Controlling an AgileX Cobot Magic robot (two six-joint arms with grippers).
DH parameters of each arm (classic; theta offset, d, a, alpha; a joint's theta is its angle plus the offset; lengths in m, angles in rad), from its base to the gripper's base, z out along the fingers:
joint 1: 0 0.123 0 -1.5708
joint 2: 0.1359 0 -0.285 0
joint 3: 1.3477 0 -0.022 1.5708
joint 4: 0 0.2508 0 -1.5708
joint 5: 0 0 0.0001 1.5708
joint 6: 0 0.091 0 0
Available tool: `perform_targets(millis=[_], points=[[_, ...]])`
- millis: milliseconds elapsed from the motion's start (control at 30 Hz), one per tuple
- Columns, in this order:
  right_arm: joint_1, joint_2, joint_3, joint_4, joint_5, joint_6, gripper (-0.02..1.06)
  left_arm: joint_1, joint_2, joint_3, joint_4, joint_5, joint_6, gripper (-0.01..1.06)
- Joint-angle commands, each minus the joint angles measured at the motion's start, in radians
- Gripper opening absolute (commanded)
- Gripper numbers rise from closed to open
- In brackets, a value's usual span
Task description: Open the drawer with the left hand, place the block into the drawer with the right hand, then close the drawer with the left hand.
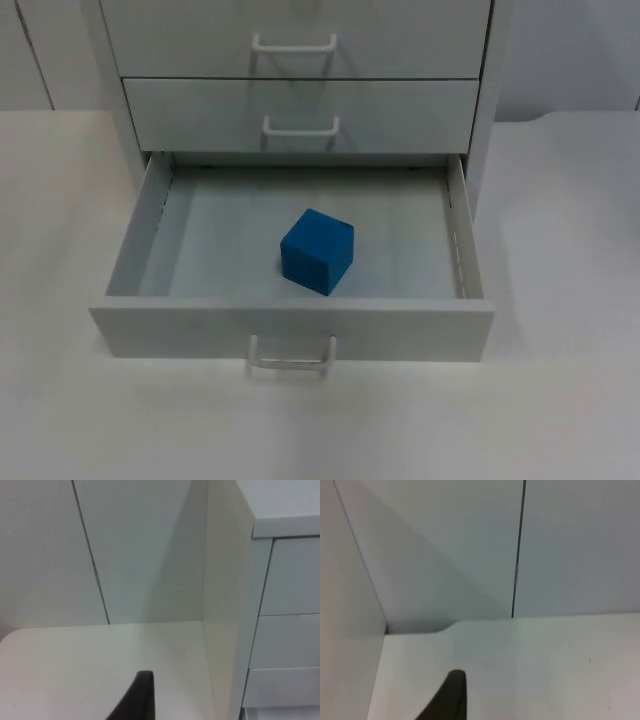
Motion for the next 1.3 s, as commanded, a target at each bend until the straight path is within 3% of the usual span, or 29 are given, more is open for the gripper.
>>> perform_targets(millis=[0,700,800,833,933,1100,1267], points=[[-0.005,-0.006,0.011,-0.003,-0.031,0.003,1.03,0.002,0.001,-0.006,-0.008,0.006,0.0,1.05],[-0.005,-0.006,0.011,0.0,-0.062,0.003,1.03,0.002,0.001,-0.004,-0.008,0.012,0.039,1.05],[-0.005,-0.006,0.011,0.0,-0.062,0.003,1.03,-0.005,0.001,0.007,-0.008,0.132,0.186,1.05],[-0.005,-0.006,0.011,0.0,-0.062,0.003,1.03,-0.005,0.001,0.007,-0.008,0.132,0.186,1.05],[-0.005,-0.006,0.011,0.0,-0.062,0.003,1.03,-0.074,0.001,0.007,-0.008,0.225,0.286,1.05],[-0.005,-0.006,0.011,0.0,-0.062,0.003,1.03,-0.21,0.037,0.007,0.064,0.209,0.381,1.05],[-0.005,-0.006,0.011,0.0,-0.062,0.003,1.03,-0.314,0.189,0.007,0.152,0.197,0.394,1.05]])
